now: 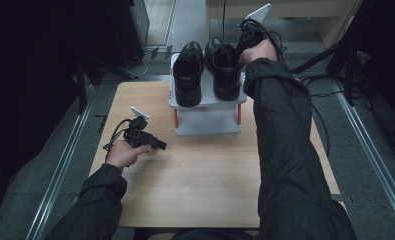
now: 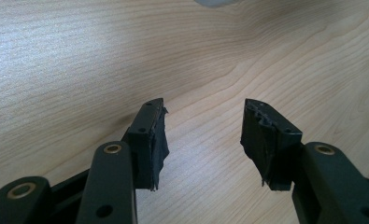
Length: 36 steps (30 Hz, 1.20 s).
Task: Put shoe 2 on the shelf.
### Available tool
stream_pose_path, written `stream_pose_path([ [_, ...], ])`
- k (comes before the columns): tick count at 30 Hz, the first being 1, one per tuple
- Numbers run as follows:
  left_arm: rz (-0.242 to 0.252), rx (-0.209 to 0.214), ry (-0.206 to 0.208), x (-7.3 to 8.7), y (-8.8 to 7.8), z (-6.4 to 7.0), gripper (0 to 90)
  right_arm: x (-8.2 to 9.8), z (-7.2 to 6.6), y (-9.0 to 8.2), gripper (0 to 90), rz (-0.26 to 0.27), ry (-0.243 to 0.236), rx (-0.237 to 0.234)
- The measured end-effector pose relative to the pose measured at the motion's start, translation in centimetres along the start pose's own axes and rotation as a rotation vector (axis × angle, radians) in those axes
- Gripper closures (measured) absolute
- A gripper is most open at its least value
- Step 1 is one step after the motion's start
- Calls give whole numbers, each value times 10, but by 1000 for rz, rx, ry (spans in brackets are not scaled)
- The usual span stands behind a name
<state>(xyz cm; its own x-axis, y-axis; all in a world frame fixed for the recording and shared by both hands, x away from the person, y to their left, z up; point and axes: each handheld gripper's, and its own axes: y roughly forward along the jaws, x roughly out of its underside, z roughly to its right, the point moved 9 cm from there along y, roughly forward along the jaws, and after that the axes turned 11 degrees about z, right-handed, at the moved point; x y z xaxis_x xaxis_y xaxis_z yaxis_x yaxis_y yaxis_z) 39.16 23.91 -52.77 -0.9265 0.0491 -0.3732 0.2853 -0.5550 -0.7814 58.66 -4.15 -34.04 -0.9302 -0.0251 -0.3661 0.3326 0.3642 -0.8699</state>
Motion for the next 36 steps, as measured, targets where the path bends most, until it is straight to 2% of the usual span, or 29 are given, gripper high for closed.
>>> stream_pose_path([
  [2,2,2,-2,0,-1,-1,493,0,-2,3,841,2,4,1],
  [8,10,2,-13,-1,-2,-1,493,3,-10,6,816,0,-25,25],
  [15,7,1,-10,-1,-1,-1,492,9,-19,6,774,-12,-37,-1],
  [32,6,-1,-7,-1,-1,-1,484,13,-19,8,733,2,-71,-6],
  [36,7,-6,-7,-1,-1,-2,478,13,-19,8,714,10,-78,-19],
])
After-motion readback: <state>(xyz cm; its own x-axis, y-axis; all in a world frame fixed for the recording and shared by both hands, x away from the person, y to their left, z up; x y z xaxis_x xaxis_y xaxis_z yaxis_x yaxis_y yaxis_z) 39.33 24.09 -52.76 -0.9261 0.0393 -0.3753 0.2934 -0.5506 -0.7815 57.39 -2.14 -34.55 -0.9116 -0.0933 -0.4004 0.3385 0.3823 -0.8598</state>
